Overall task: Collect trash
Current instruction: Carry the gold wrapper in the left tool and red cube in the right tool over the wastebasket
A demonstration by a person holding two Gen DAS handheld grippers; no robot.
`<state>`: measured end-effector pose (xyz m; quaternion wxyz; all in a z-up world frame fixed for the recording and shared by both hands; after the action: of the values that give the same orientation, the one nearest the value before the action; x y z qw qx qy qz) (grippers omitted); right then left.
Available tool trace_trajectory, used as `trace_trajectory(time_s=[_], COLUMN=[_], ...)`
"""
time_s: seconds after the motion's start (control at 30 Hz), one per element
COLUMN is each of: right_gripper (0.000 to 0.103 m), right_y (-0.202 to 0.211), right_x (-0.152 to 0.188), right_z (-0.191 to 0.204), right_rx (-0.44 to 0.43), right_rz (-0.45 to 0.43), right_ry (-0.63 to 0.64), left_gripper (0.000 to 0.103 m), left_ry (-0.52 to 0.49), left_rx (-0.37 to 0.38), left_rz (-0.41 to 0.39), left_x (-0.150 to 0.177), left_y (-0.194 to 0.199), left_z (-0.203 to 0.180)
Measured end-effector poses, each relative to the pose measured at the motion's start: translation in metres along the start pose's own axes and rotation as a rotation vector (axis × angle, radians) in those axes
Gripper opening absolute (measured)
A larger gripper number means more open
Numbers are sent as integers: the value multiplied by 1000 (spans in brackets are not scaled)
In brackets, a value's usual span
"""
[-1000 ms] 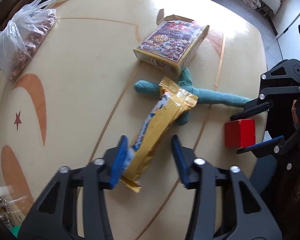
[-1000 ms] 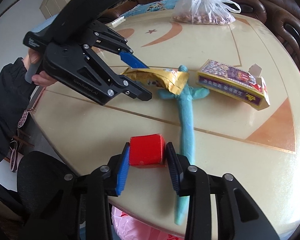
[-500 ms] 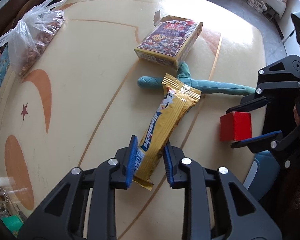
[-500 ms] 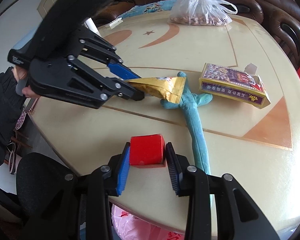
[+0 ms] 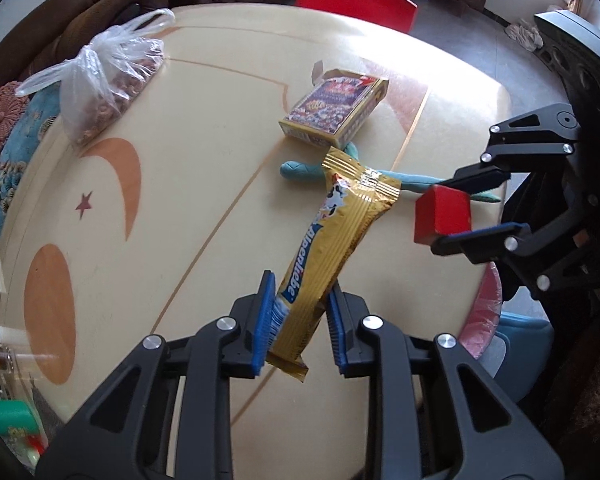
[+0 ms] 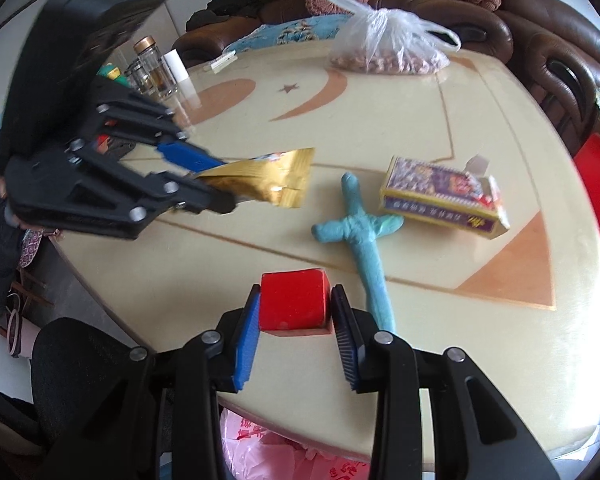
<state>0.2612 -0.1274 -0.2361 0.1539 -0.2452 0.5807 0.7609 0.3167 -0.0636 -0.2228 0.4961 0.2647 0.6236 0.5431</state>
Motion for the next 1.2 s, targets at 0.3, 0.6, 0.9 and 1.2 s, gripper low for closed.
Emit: trace_trajectory(time_s=[0.3,0.6,0.9,1.2], right_gripper=[34,34,34,34], right_y=[38,94,136,153], right_x=[-6,6,42,79], right_z=[0,13,23,33], right_rx=[68,101,128,138], right_rz=[-36,-102,-118,-103], right_ry=[-16,1,-5,-7], left_gripper=[26,26,26,26], left_ry=[32,16,33,94], left_rx=[-30,-52,-67,-34], left_rz=[-52,-98,-139,-160], left_x=[15,31,49,68], left_y=[39,80,97,96], left_z=[-32,-82,-135,-168])
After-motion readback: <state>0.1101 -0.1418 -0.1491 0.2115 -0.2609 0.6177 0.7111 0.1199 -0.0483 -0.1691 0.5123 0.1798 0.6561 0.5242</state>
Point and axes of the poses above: each gripper's, at about its wrist camera, not at the fingertips, and y roughly against the way its jaws point, z to its left, x to its underside, the point moved 8 cm from there along -y, roughly the way its jaws point
